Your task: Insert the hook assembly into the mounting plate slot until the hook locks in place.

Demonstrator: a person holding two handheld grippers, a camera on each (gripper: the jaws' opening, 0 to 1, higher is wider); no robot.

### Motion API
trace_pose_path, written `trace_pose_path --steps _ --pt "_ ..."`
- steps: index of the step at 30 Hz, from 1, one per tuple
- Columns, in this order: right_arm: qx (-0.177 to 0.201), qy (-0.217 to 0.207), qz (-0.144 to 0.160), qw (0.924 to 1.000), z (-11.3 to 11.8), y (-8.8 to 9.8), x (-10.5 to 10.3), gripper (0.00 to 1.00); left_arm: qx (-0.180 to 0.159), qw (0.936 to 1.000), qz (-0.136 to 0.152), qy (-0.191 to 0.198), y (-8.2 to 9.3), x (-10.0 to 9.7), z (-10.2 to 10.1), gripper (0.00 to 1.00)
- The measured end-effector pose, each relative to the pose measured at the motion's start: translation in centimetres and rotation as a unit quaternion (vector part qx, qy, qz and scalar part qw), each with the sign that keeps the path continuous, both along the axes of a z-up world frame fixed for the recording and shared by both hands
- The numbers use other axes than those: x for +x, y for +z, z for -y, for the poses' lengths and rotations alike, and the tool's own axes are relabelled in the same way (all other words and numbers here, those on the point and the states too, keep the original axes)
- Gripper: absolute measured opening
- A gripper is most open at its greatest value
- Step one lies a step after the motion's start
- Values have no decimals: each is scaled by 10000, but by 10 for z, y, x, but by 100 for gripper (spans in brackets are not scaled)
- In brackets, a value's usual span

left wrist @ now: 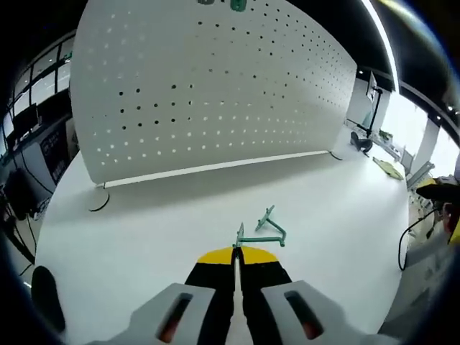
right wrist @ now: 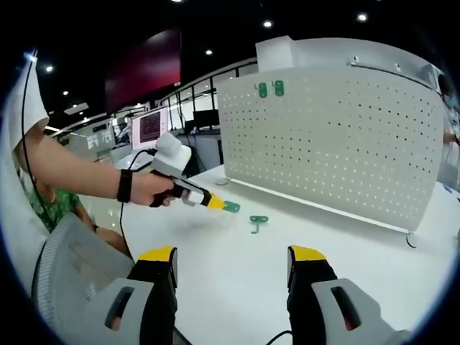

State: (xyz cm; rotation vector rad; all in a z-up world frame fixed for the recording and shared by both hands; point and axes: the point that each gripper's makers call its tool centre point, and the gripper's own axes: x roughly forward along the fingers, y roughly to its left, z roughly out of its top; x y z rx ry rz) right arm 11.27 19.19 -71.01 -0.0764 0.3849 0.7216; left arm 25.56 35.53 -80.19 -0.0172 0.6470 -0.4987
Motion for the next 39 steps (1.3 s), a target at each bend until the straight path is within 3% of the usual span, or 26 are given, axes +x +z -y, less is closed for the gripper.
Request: trace_pose_path --steps 20,39 --pt "-6 340 -43 9994 -13 0 -8 61 -519 9985 111 -135 23 -31 22 1" --pt "-96 667 -48 9977 -22 1 -15 60 -974 9949 -20 -280 39 -67 46 1"
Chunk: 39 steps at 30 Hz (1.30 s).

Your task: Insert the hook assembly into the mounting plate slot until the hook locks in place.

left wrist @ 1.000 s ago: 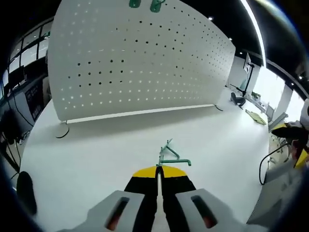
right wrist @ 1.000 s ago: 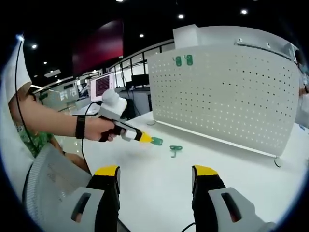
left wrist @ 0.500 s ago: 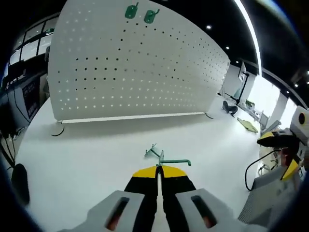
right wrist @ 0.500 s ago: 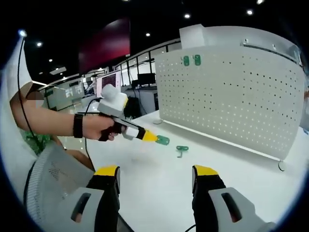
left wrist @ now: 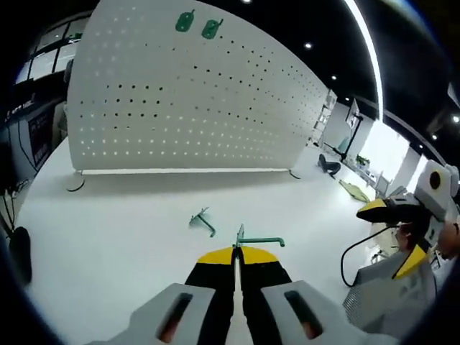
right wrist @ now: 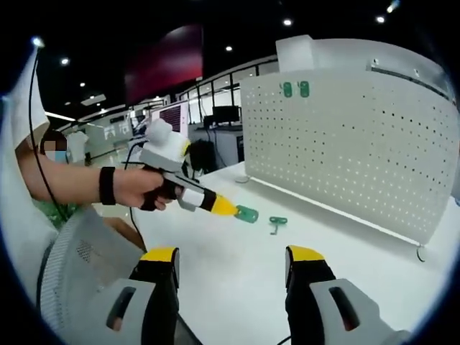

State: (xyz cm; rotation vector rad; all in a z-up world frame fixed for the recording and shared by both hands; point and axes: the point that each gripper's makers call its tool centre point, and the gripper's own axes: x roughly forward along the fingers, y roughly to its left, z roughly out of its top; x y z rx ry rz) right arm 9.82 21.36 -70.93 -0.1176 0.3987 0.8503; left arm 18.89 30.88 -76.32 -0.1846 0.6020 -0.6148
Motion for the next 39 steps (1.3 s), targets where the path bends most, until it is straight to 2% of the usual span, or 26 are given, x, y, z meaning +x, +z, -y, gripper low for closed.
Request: trace_pose_path --steps 11,24,29,33,39 --pt "23 219 44 9997 -11 0 -4 57 -11 9999 -33 -134 5 -21 9 1" --pt "-28 422 -9 9991 -20 -8 -11 46 -109 9990 -126 -417 12 -50 31 1" --pt "-73 461 21 9989 -21 -8 -10 42 -160 9987 -216 -433 11 -56 32 1" --pt "-143 576 32 9982 -24 -10 -12 35 -170 9981 -345 -489 9 -63 33 2" --pt "-411 764 112 9962 -28 -15 -17 25 -210 9976 -392 -533 13 -69 37 2"
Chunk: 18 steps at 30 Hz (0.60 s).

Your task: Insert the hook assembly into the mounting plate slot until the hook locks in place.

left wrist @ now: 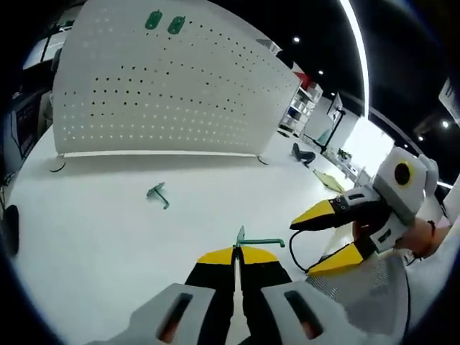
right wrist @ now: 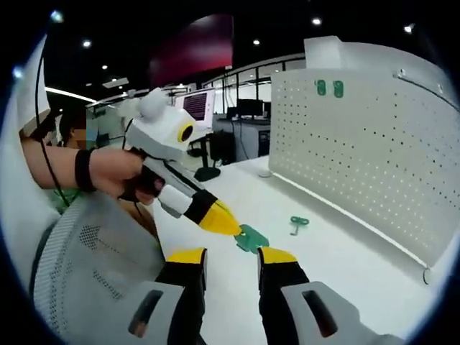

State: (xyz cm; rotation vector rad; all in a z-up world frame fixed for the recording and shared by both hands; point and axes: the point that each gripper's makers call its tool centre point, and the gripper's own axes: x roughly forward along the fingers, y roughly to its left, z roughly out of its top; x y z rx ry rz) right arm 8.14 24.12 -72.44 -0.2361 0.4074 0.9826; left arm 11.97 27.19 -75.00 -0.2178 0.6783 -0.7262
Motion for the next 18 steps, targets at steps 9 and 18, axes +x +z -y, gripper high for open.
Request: trace_pose_path --steps 9,18 --pt "-299 152 143 9993 0 -6 -2 19 3 9993 -280 -261 0 -12 11 2" --pt "-909 301 388 9947 3 -16 -5 11 183 9978 -413 -487 -2 -20 18 2"
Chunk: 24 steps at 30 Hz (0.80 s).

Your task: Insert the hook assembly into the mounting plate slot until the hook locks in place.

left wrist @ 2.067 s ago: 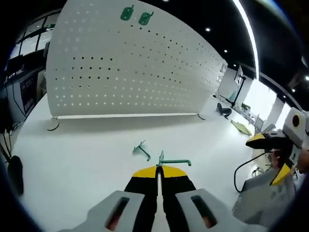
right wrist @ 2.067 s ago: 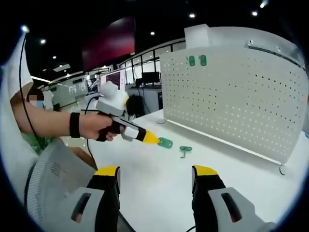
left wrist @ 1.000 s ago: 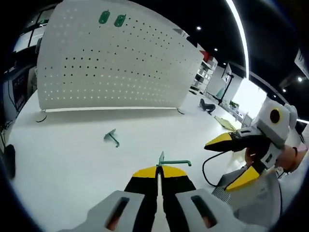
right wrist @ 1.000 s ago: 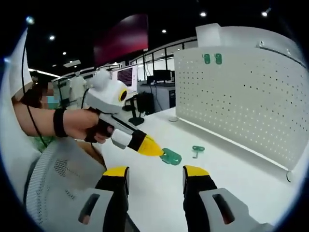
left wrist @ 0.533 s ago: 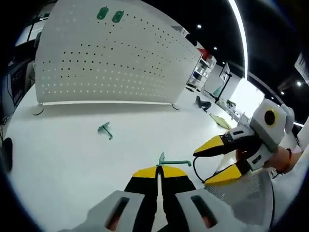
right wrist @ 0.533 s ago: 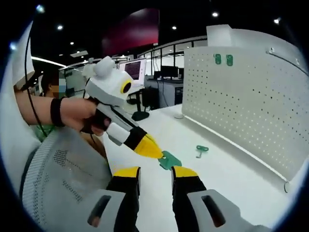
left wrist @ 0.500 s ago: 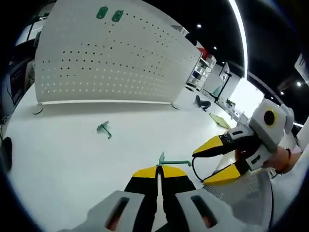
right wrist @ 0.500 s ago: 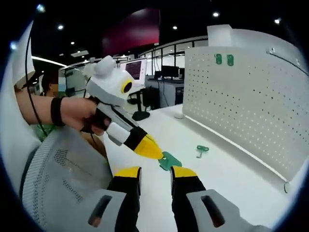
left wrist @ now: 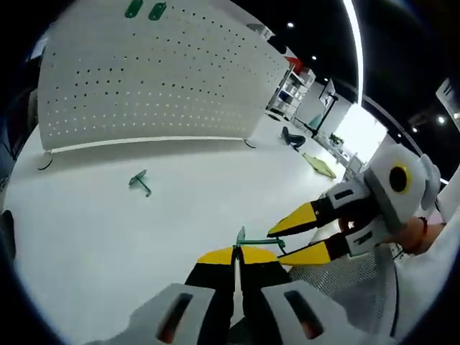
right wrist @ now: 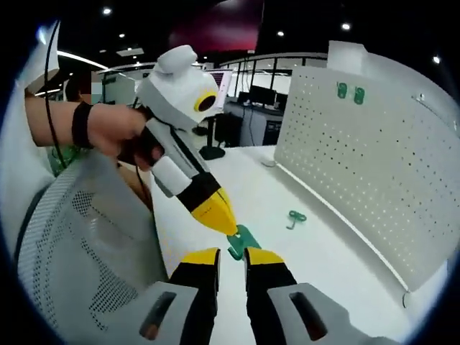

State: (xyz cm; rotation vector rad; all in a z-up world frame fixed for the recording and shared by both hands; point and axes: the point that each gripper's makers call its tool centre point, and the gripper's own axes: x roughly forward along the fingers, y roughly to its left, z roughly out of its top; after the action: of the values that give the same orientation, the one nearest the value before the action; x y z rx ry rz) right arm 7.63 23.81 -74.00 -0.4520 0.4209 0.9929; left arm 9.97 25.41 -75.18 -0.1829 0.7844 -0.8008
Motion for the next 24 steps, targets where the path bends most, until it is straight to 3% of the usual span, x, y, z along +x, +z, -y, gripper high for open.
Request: trace_pose_path --steps 7,24 --pt "-378 67 336 9987 2 -1 2 7 30 9998 -185 39 0 -4 0 2" --pt "-1029 339 619 9922 -1 -12 1 4 239 9987 -383 227 -8 -6 1 2"
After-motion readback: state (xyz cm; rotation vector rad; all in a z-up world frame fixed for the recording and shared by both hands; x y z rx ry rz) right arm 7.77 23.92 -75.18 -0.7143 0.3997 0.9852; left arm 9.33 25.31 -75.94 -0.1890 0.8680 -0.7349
